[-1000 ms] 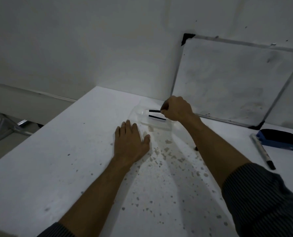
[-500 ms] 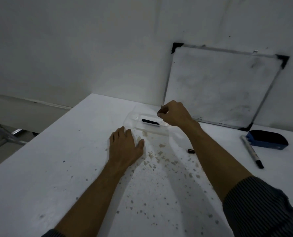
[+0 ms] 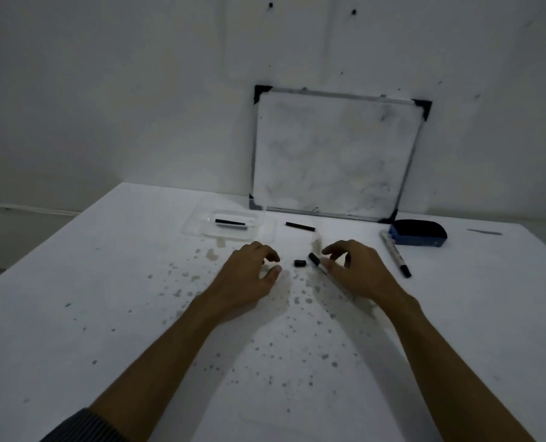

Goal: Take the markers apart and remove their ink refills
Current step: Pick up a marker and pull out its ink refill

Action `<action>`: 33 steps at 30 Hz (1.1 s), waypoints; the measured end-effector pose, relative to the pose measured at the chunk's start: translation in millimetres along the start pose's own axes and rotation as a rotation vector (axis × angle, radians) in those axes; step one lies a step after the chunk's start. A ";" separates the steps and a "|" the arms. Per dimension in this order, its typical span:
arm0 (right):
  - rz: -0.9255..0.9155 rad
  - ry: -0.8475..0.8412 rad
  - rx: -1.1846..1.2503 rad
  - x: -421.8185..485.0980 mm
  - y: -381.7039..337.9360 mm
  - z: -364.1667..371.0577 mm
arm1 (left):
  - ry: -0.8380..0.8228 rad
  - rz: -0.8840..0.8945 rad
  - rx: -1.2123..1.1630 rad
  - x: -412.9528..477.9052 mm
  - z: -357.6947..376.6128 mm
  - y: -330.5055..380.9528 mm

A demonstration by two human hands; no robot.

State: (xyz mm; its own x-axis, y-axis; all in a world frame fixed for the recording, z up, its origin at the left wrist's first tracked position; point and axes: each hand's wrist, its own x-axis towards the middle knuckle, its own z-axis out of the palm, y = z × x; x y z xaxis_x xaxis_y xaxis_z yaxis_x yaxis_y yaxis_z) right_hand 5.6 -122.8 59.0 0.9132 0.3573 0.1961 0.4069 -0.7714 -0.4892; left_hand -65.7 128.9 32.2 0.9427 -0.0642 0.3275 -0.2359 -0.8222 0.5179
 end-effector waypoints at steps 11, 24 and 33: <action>0.135 0.245 0.221 -27.4 24.3 24.6 | -0.025 0.011 0.050 118.5 40.8 26.8; 0.170 0.315 0.354 -14.4 38.1 26.9 | -0.010 0.024 0.125 164.0 66.5 9.1; 0.250 0.298 1.055 -14.8 29.3 3.4 | 0.172 -0.274 -0.859 108.0 20.4 55.2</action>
State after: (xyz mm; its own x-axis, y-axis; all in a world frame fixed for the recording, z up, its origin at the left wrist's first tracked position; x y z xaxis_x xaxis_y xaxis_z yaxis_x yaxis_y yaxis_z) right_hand 4.0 -149.0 38.9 0.9930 0.0057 0.1177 0.1169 0.0782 -0.9901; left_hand 27.9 65.0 80.0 0.9596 0.2131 0.1839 -0.1684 -0.0889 0.9817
